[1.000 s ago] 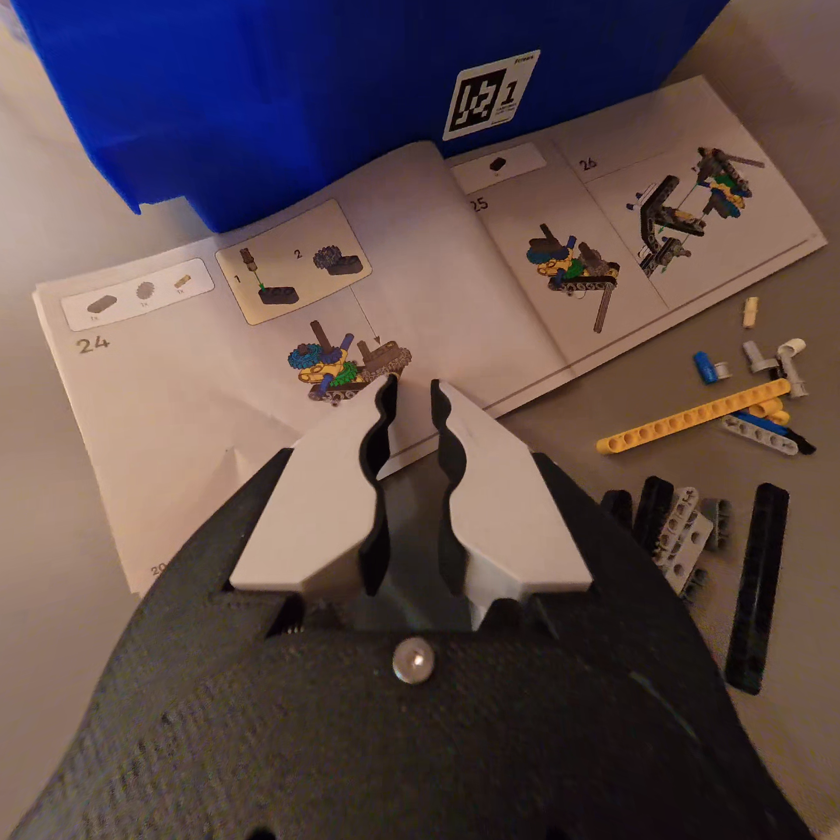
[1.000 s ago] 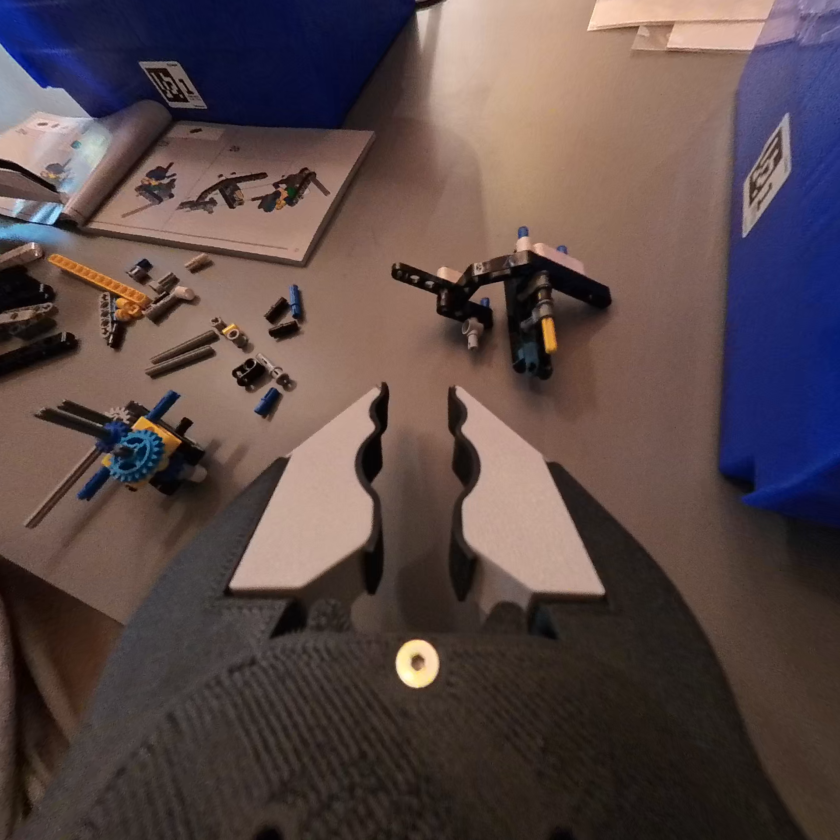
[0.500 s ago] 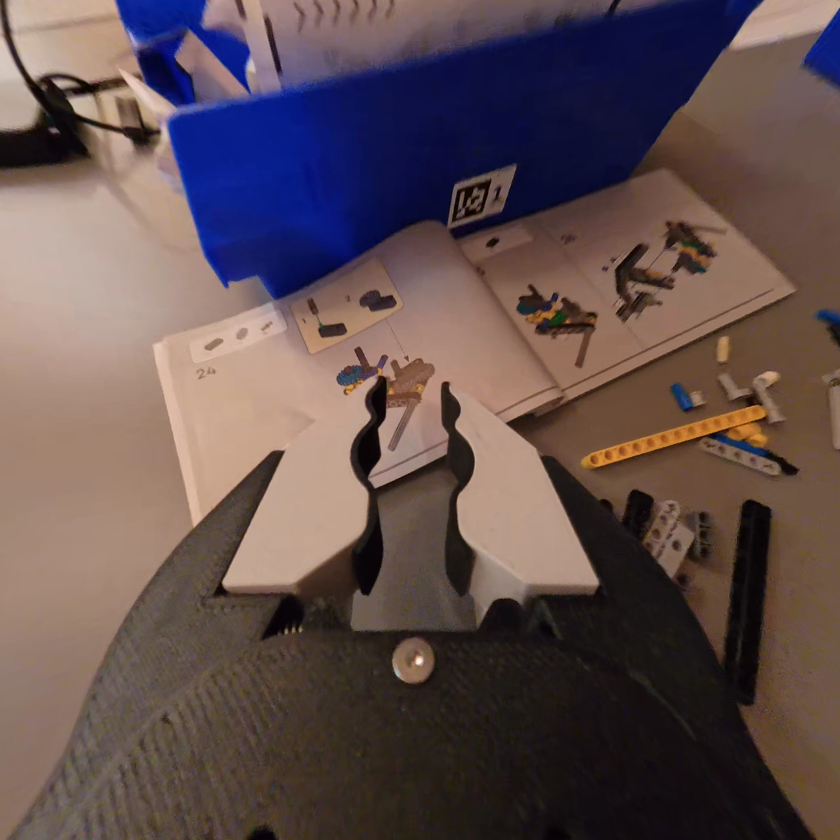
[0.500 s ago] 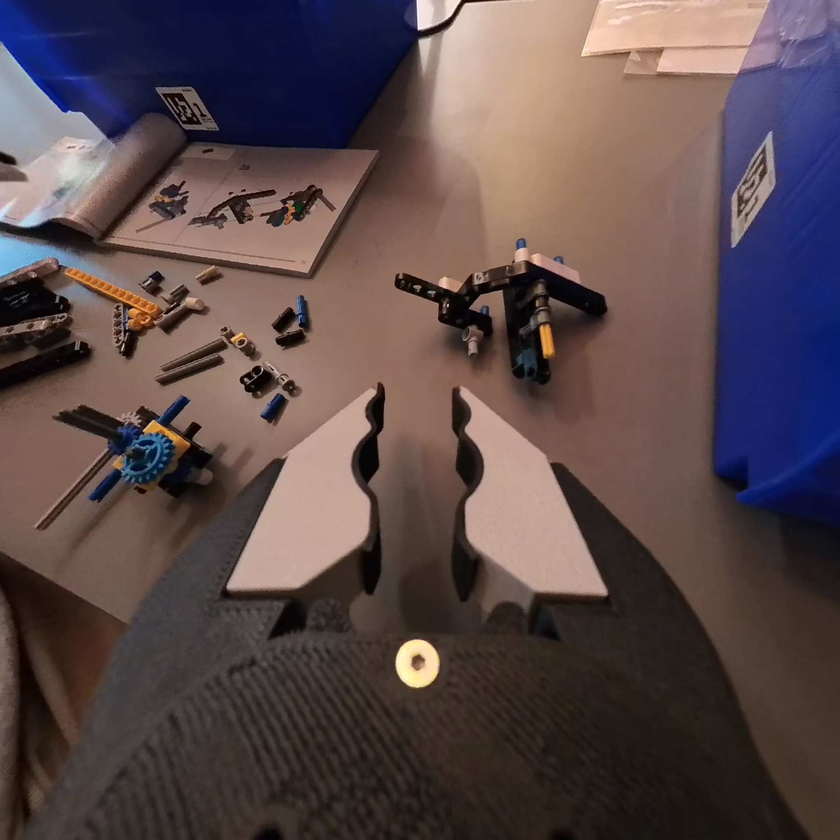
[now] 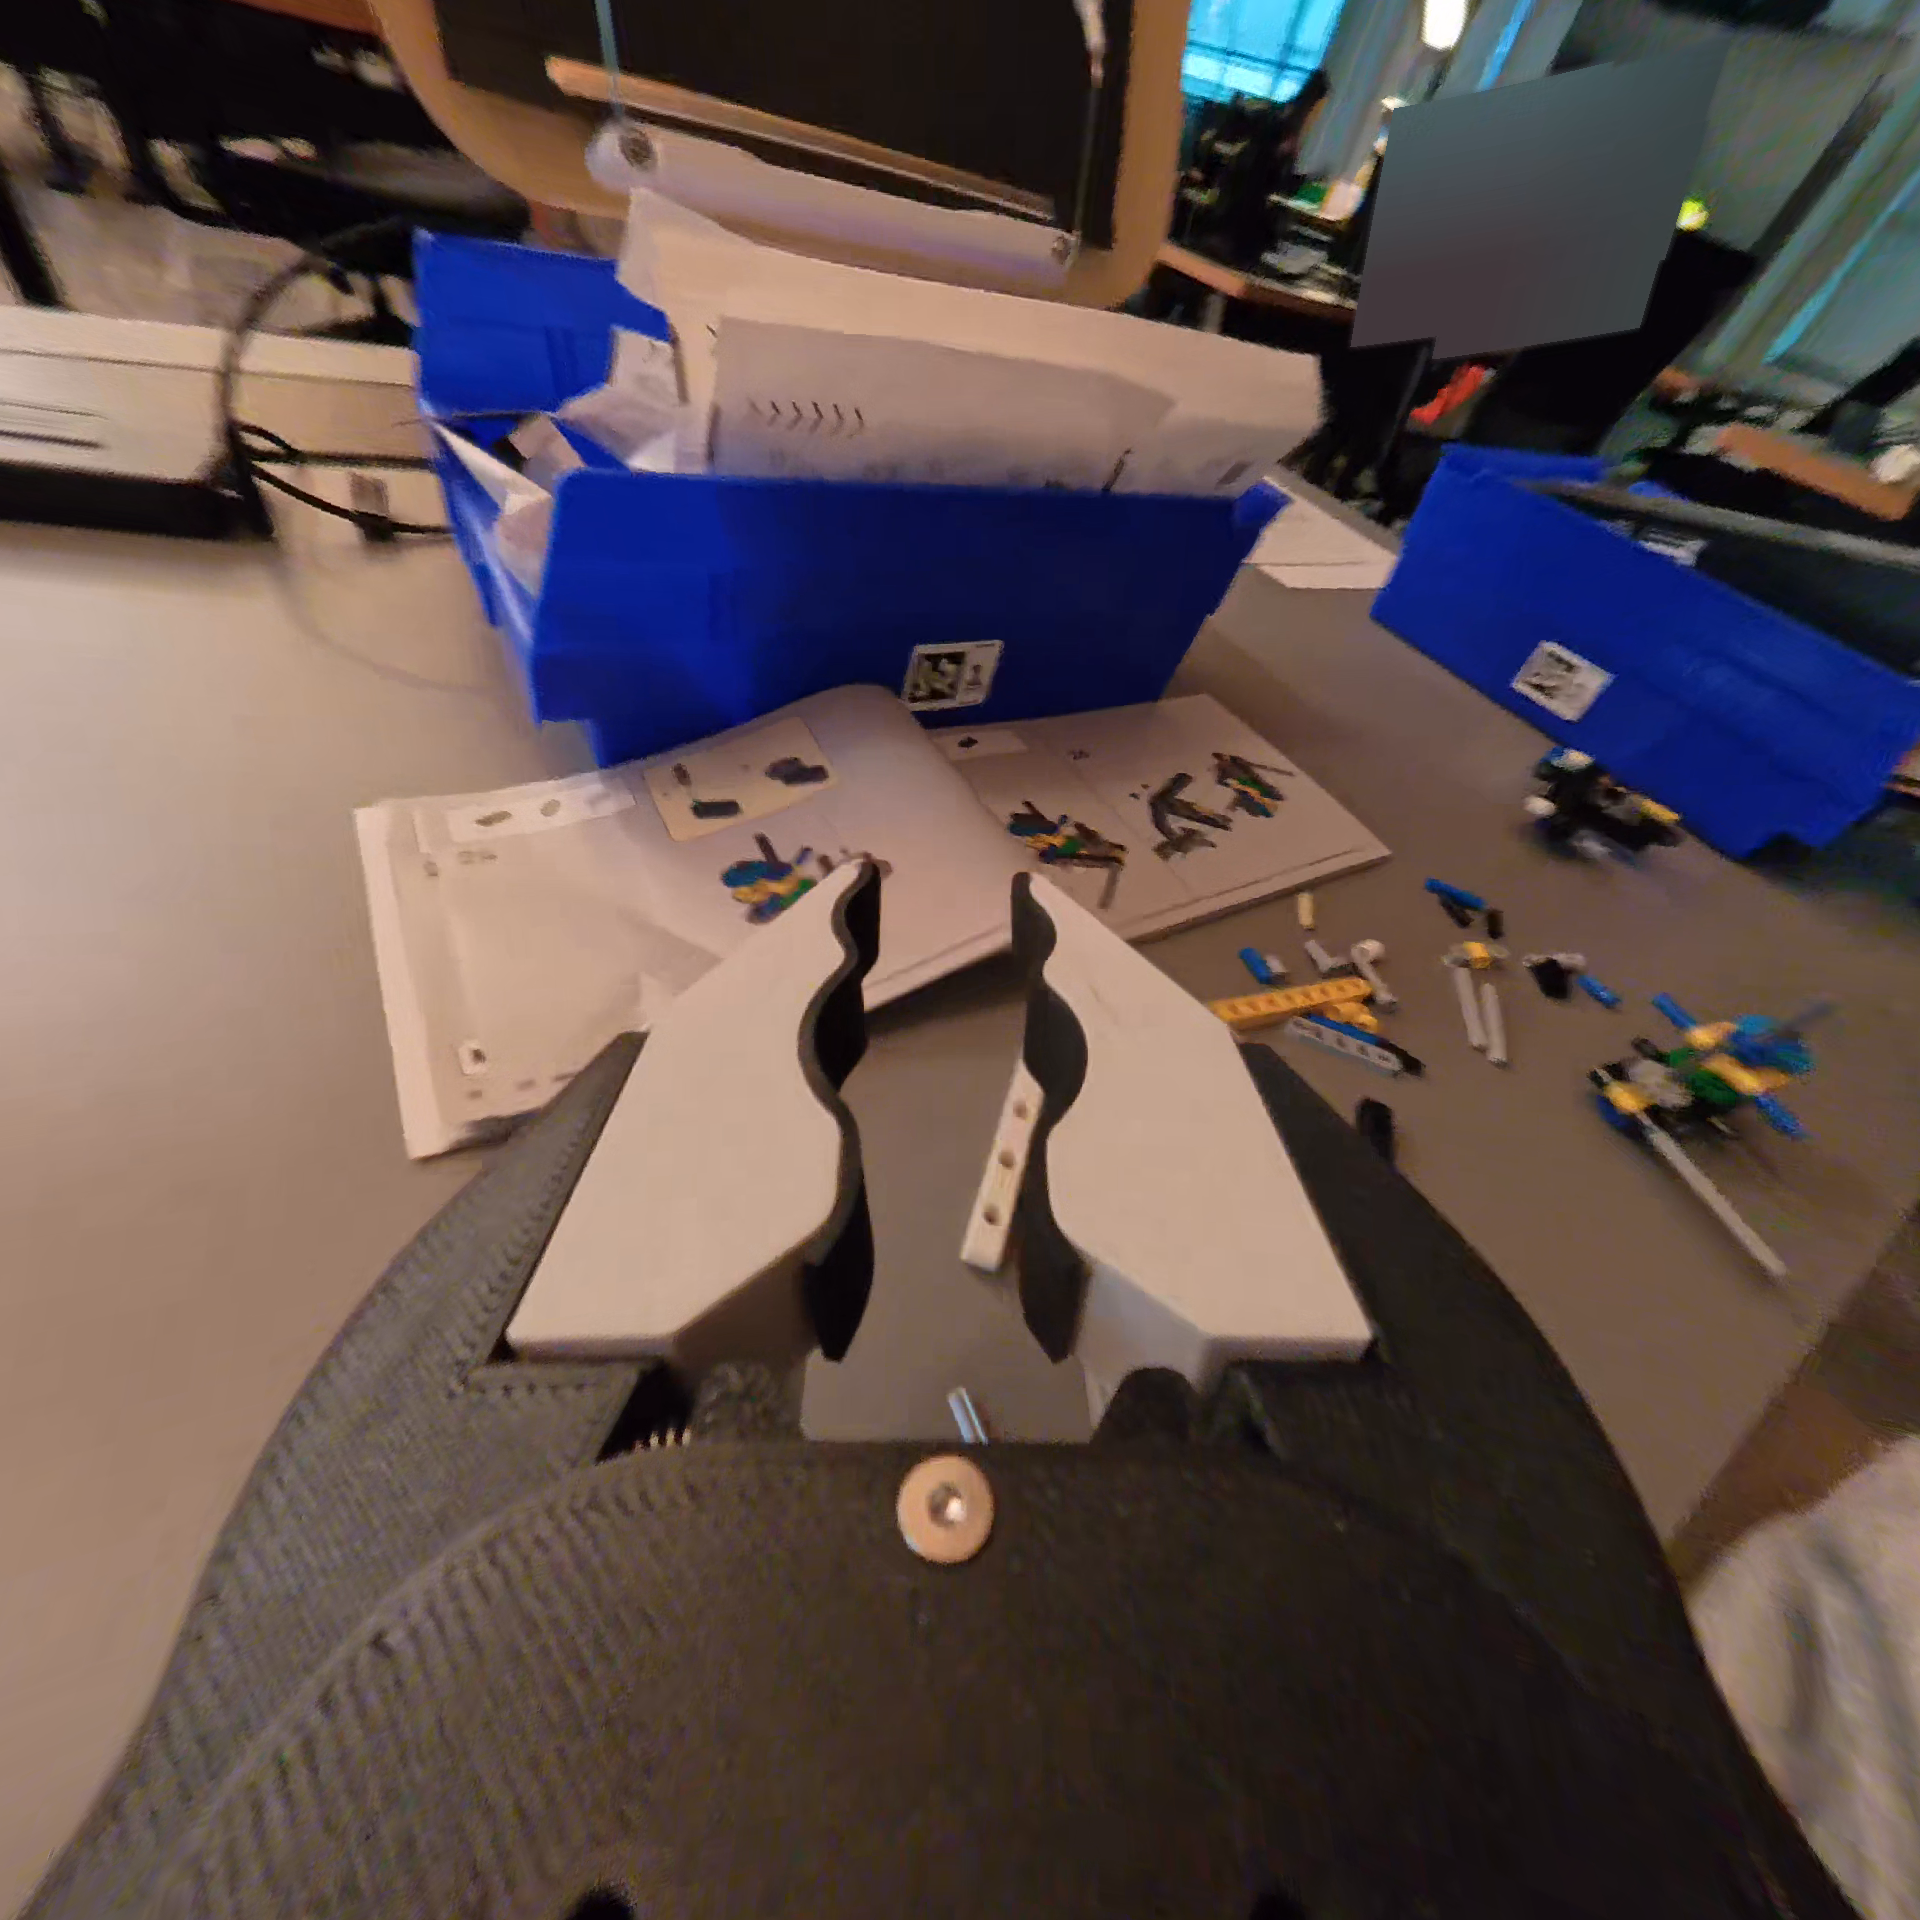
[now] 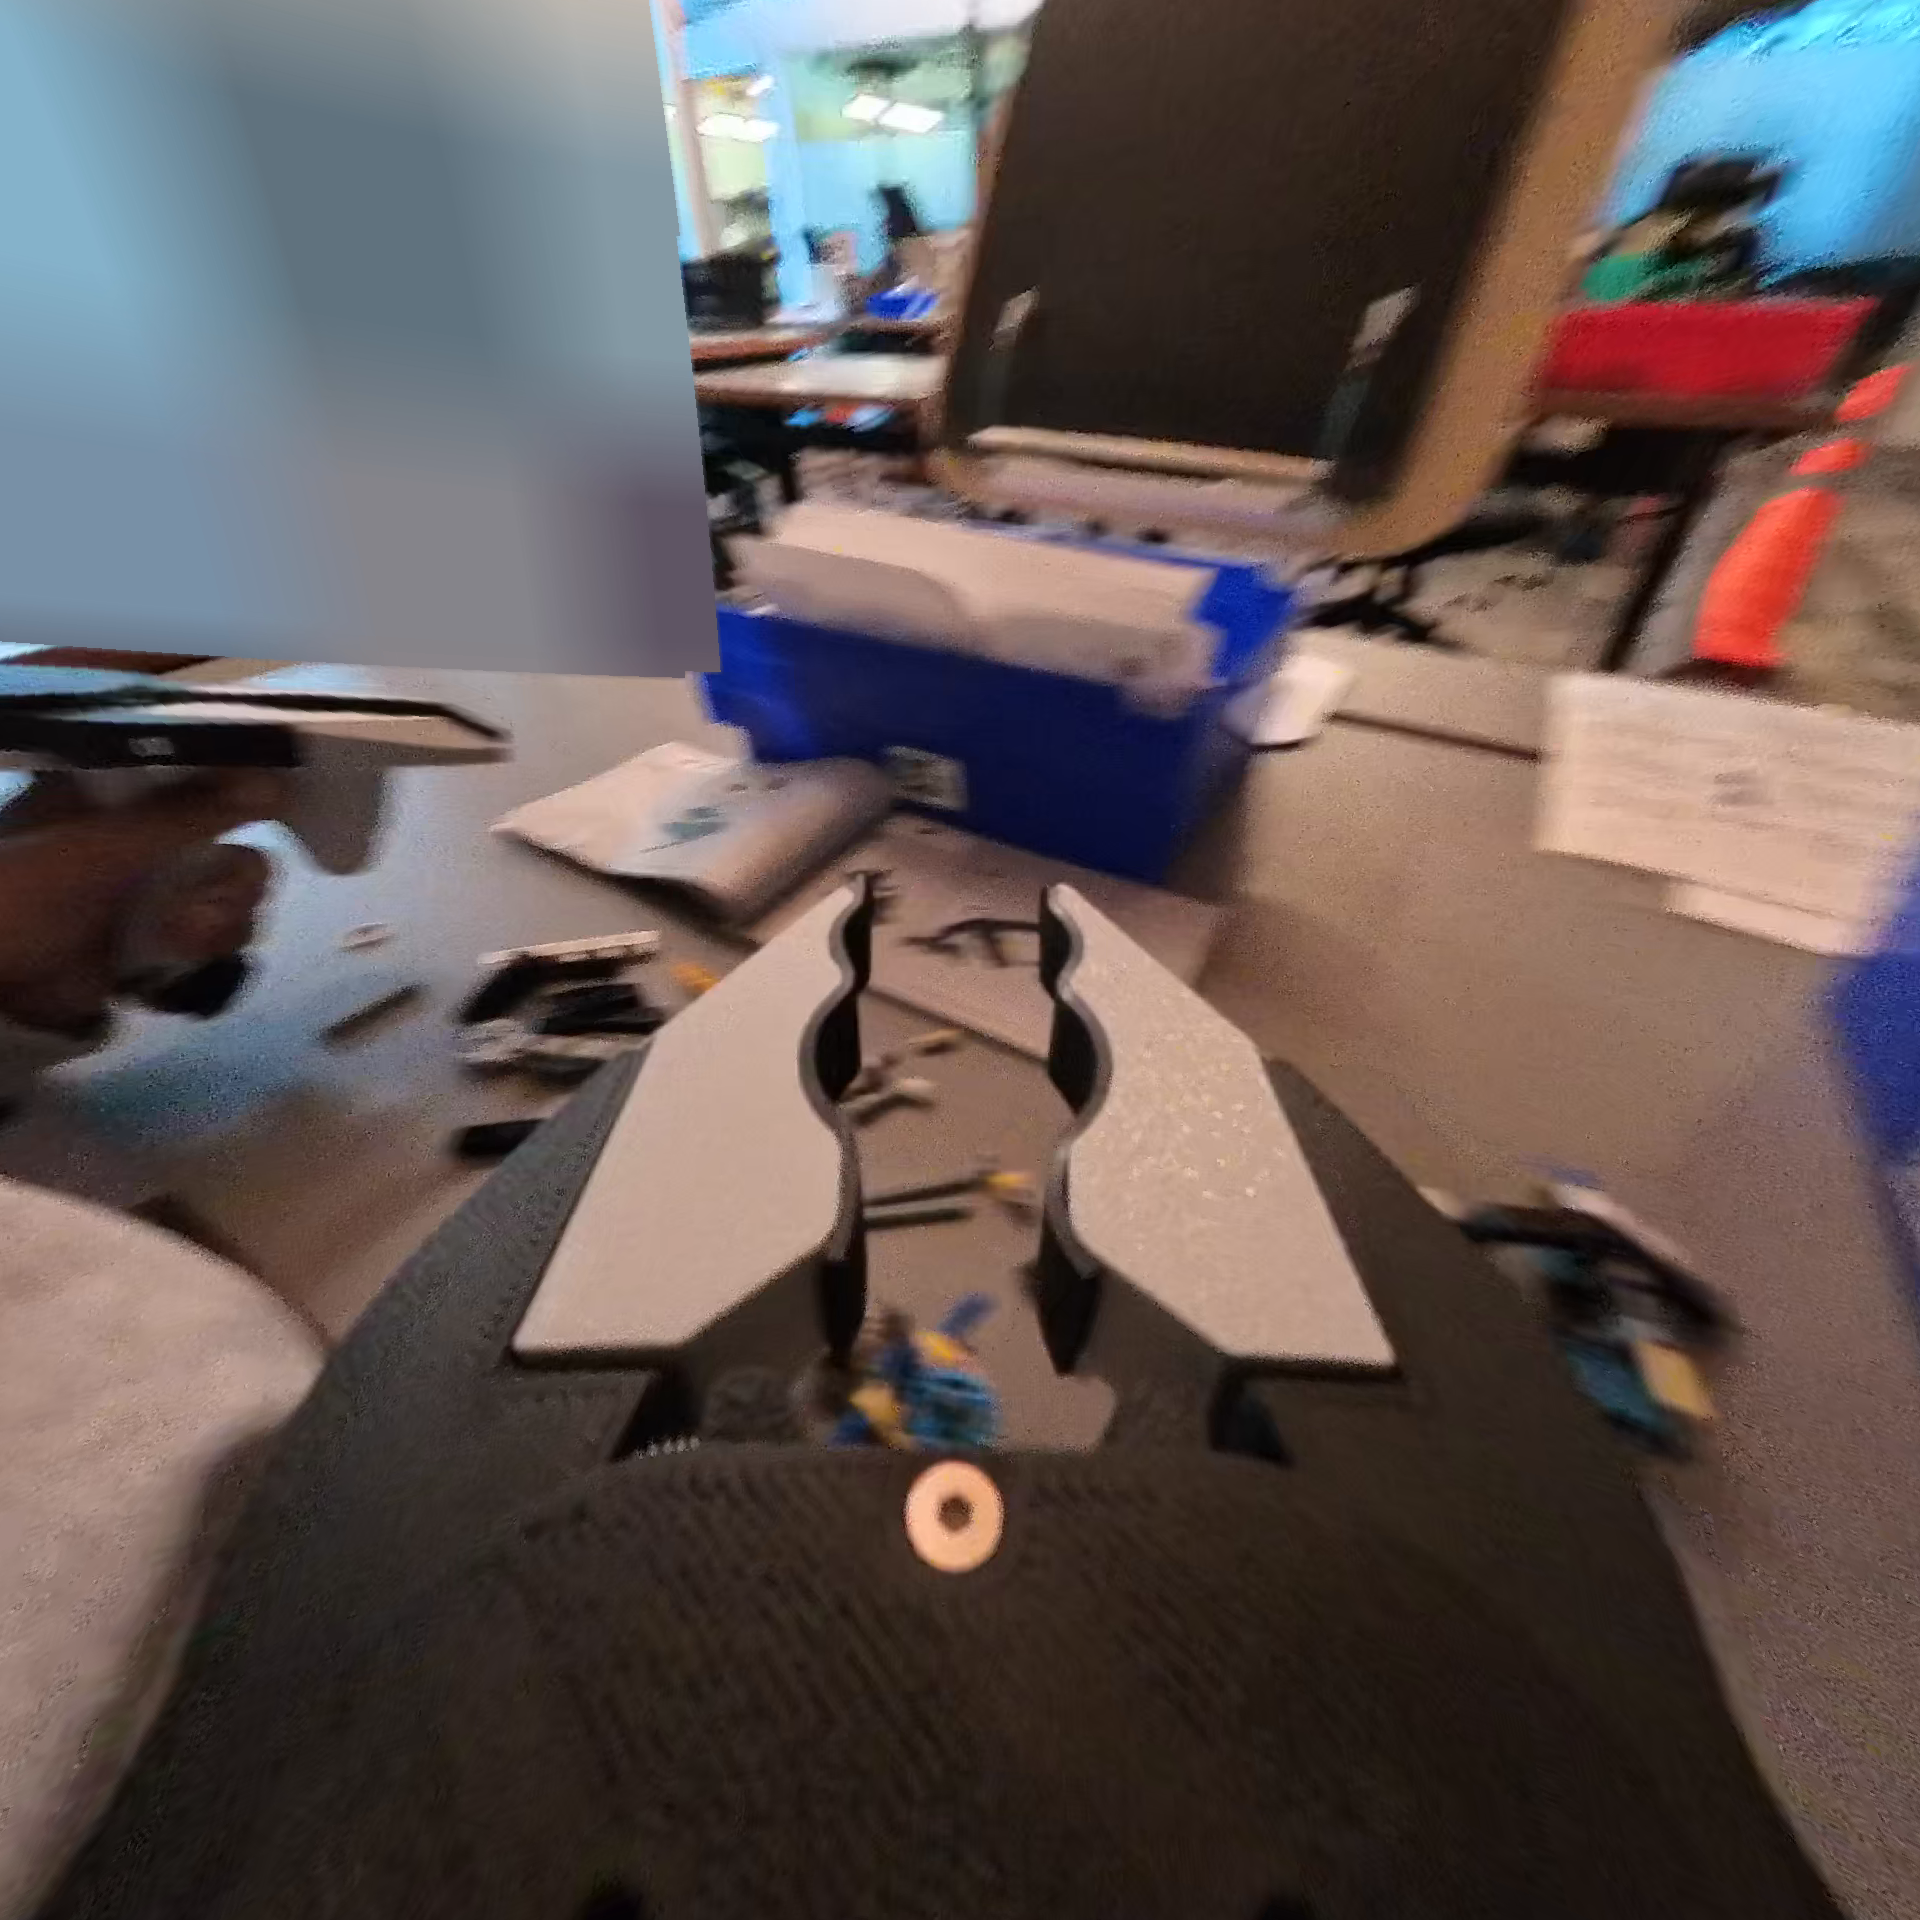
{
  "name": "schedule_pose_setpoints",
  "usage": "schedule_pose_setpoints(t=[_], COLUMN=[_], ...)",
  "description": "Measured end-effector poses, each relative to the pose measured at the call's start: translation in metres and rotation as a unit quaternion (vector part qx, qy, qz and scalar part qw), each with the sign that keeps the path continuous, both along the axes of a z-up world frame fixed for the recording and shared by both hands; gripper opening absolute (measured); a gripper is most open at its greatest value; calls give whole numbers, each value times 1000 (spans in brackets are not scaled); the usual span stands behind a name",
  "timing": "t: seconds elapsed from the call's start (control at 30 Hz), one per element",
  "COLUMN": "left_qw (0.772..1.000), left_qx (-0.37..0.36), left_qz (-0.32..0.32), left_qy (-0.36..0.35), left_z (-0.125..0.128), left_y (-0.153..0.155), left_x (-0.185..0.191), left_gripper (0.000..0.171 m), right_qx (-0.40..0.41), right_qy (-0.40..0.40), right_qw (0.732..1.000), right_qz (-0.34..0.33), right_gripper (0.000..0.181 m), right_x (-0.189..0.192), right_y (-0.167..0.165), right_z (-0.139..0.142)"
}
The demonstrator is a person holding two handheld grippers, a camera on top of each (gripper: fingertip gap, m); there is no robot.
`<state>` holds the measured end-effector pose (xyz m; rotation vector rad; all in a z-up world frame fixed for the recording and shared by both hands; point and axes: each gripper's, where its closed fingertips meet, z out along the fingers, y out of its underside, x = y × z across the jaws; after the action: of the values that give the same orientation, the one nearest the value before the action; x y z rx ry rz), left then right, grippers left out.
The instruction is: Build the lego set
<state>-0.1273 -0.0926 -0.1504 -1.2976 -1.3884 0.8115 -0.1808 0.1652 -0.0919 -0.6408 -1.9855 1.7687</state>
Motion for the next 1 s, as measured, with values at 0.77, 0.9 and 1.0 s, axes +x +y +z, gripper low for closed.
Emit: schedule_pose_setpoints(t=[0.77,0.9,1.0], left_qw=[976,979,980], left_qx=[167,157,152], left_qz=[-138,-131,-127], left_qy=[7,-10,-14], left_z=[1,-8,-10], left_y=[22,23,24], left_x=[25,22,22], left_gripper=[30,29,29], right_qx=[195,212,219], right_qy=[-119,-156,-167], right_qw=[968,960,957], right_qz=[102,95,93], right_gripper=[28,27,24], right_x=[80,74,72], right_y=[-153,-142,-136], right_z=[-91,-102,-105])
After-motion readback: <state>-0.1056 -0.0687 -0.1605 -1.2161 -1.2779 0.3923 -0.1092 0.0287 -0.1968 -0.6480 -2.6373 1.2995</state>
